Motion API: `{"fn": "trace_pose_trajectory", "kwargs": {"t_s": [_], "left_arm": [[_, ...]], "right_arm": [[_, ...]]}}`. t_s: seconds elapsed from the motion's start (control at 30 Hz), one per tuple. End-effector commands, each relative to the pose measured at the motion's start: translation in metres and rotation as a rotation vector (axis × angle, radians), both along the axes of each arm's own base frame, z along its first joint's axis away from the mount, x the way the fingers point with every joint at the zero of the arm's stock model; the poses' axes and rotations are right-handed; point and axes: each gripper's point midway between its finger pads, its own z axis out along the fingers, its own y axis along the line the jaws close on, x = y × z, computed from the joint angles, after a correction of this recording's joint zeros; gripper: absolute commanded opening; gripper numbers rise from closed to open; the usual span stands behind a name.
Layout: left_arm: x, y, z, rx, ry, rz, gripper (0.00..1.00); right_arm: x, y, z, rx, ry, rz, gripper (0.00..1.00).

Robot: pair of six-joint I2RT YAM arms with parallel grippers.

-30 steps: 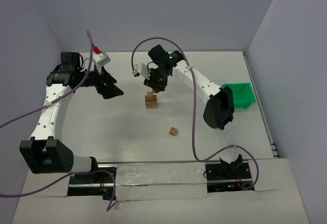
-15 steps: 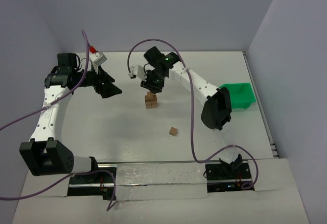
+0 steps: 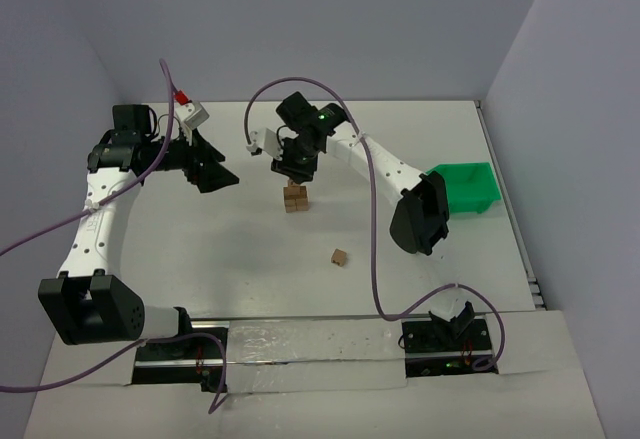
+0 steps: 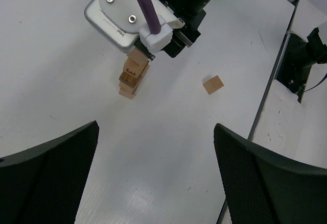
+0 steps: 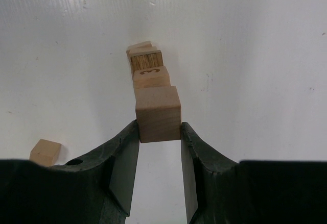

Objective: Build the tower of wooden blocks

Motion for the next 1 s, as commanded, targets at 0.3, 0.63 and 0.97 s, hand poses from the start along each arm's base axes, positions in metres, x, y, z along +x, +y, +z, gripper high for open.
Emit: {"fn": "trace_pose_trajectory", "kwargs": {"t_s": [0.3, 0.63, 0.97], "left_arm": [[-0.0029, -0.0028, 0.018, -0.027, -0.065, -0.036, 0.99], [-0.0031, -0.0028, 0.016, -0.026, -0.058, -0.038, 0.99], [-0.0032, -0.0029, 0.0172, -0.026, -0.062, -0.041, 0.99]], "right_arm": [[0.0025, 0.0084, 0.0004, -0.014, -0.022, 0.001, 0.2], [0.0017, 0.0121, 0.0036, -0.003, -0.031, 0.008, 0.25], [0.0, 0.0157, 0.0072, -0.003, -0.045, 0.013, 0.56]]}}
